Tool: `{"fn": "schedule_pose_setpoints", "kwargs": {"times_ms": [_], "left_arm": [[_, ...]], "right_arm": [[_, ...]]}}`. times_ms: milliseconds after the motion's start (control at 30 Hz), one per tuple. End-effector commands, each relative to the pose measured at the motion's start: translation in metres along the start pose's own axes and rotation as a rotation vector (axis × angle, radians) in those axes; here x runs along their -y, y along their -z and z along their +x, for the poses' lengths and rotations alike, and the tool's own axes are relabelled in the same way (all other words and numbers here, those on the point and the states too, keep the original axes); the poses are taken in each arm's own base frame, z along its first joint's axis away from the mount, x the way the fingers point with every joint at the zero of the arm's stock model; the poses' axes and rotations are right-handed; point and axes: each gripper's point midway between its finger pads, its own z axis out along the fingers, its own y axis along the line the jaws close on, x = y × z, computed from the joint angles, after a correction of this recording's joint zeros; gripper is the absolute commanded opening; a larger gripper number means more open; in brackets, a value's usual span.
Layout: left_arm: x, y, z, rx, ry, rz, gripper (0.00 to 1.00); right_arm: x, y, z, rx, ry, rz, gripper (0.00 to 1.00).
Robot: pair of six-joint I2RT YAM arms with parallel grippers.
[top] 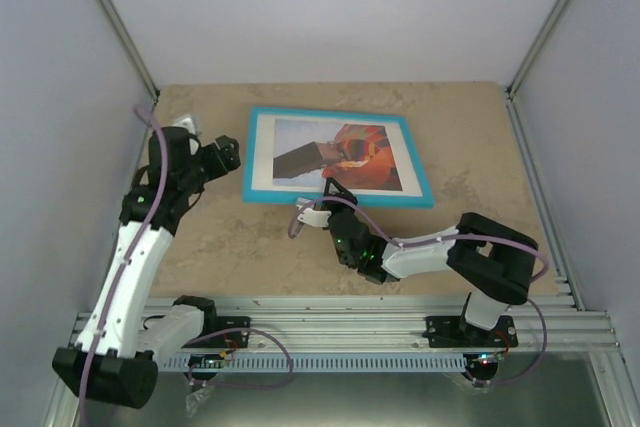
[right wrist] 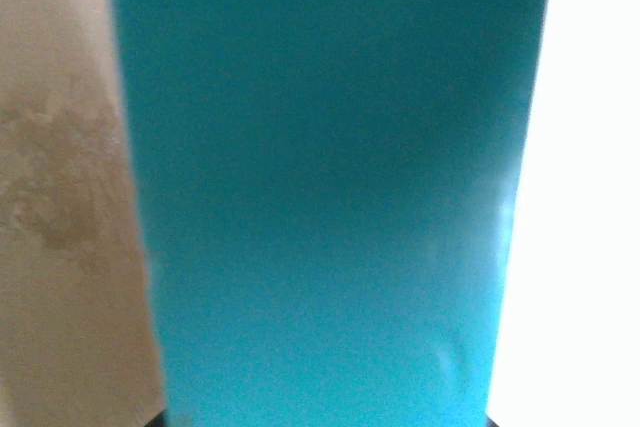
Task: Take the photo out of the frame
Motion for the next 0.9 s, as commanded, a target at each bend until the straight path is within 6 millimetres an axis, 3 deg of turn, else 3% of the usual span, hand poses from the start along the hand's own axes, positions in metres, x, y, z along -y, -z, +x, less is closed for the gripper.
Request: {"fn": "schedule_pose_setpoints", "kwargs": {"times_ms": [0,167,367,667,867], "left_arm": [[0.006,0.040,-0.035,0.174,0.049,0.018,0.99],[0.005,0.073,-0.044,0.308,0.097,0.055,1.00],[0.005,0.087,-0.038,0.379,0.131,0.115,1.00],[0.018,0.078,-0.020,0.335,0.132,0.237,1.00],[0.019,0.064,-0.011,0.286,0.157,0.250,1.00]], "right_arm": [[0.098,0.012,-0.008,0.024,-0.292,0.160,0.00],[0.150,0.026,-0.004,0.079,-0.537,0.160,0.00],[0.201,0.043,0.004,0.173,-0.843,0.135,0.00],[0.256,0.066,0.030,0.332,-1.312,0.102,0.00],[0.264,0.065,0.065,0.363,-1.678,0.072,0.00]]}}
